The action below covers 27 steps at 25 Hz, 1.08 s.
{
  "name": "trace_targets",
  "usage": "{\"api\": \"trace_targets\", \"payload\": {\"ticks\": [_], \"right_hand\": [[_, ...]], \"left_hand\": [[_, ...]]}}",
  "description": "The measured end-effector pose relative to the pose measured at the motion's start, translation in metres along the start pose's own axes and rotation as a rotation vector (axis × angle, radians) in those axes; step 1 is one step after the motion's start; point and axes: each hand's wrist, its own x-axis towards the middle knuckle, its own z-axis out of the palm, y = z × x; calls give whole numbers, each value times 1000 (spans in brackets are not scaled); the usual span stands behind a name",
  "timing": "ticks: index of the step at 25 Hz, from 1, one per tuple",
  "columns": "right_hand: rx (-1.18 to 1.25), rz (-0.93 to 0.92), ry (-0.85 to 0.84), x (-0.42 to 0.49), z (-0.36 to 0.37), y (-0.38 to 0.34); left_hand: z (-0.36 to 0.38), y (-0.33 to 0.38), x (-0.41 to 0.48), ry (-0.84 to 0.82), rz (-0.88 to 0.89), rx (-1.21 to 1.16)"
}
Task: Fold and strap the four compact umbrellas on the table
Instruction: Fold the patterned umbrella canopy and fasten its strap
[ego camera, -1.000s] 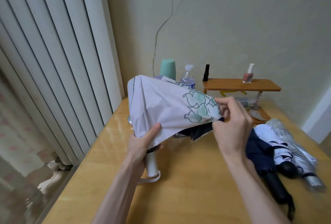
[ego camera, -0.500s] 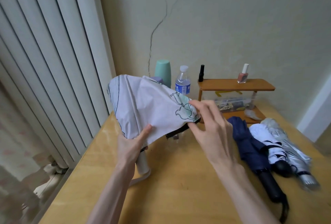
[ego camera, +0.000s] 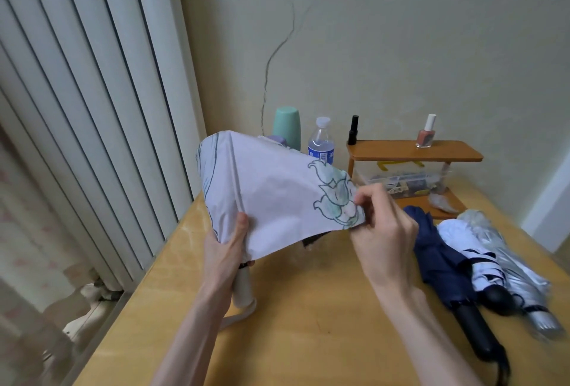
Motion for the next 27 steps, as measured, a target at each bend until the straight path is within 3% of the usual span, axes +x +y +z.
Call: {"api": "trace_targets", "payload": {"ticks": [2, 4, 5, 6, 9, 15, 19, 25, 27], "right_hand": [[110, 85, -247, 6, -4, 8], [325, 240, -730, 21, -18, 14], [430, 290, -863, 29, -26, 14], [518, 315, -863, 36, -30, 12], [595, 313, -661, 44, -28, -3], [530, 319, -811, 34, -3, -16], [298, 249, -900, 41, -11, -10], [353, 260, -881, 45, -29, 8], [469, 324, -844, 47, -31, 10]], "left_hand": [[-4, 0, 2, 18, 18, 1], [-12, 0, 3, 6, 70, 46], [-17, 1, 3, -12, 103, 81], [-23, 0, 7, -48, 142, 123], [-29, 1, 8, -162, 205, 239], [-19, 8, -2, -397, 351, 361], [-16, 6, -2, -371, 378, 369], [-27, 6, 4, -334, 254, 288], [-30, 2, 7, -347, 211, 288]]}}
